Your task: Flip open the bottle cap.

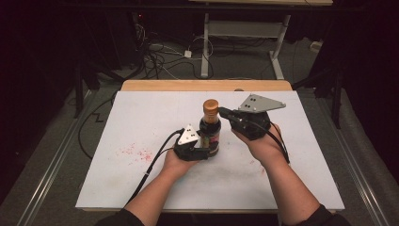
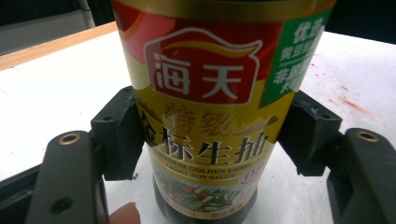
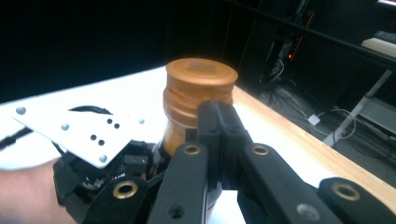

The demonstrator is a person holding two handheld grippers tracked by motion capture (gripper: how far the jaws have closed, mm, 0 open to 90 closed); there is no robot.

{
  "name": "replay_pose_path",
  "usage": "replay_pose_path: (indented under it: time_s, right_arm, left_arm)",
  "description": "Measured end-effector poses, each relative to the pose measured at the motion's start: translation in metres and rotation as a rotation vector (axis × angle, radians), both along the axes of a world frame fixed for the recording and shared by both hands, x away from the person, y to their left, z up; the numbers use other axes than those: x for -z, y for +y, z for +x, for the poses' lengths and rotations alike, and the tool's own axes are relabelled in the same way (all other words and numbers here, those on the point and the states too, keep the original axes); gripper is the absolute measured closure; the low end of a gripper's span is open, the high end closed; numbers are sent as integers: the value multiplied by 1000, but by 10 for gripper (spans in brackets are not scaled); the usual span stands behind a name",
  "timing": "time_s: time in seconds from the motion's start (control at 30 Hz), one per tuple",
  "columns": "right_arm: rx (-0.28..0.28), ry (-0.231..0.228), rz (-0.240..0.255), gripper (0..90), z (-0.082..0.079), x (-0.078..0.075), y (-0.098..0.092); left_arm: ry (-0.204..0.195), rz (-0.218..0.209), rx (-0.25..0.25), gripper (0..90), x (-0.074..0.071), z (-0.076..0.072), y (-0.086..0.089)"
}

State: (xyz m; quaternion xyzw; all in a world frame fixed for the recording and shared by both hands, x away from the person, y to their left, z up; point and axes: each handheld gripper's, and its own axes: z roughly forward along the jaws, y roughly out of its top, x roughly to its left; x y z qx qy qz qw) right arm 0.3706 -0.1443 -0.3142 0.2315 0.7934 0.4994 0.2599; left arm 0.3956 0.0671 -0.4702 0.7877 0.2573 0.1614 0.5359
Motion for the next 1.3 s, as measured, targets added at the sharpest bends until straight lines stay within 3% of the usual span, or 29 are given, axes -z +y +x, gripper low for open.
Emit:
replay_pose_path:
  time_s: [0.13, 0.6, 1.3]
  right_arm:
    - [-8, 21, -39, 900, 2, -6, 1]
    - [-1, 10, -14, 900, 4, -12, 5]
    - [-7, -19, -37, 900, 9, -27, 16]
  left_arm:
    - [-3, 3, -3, 297, 0, 0, -1]
    - [-6, 8, -7, 297, 0, 0, -1]
    - [-12, 5, -11, 297, 1, -1, -1]
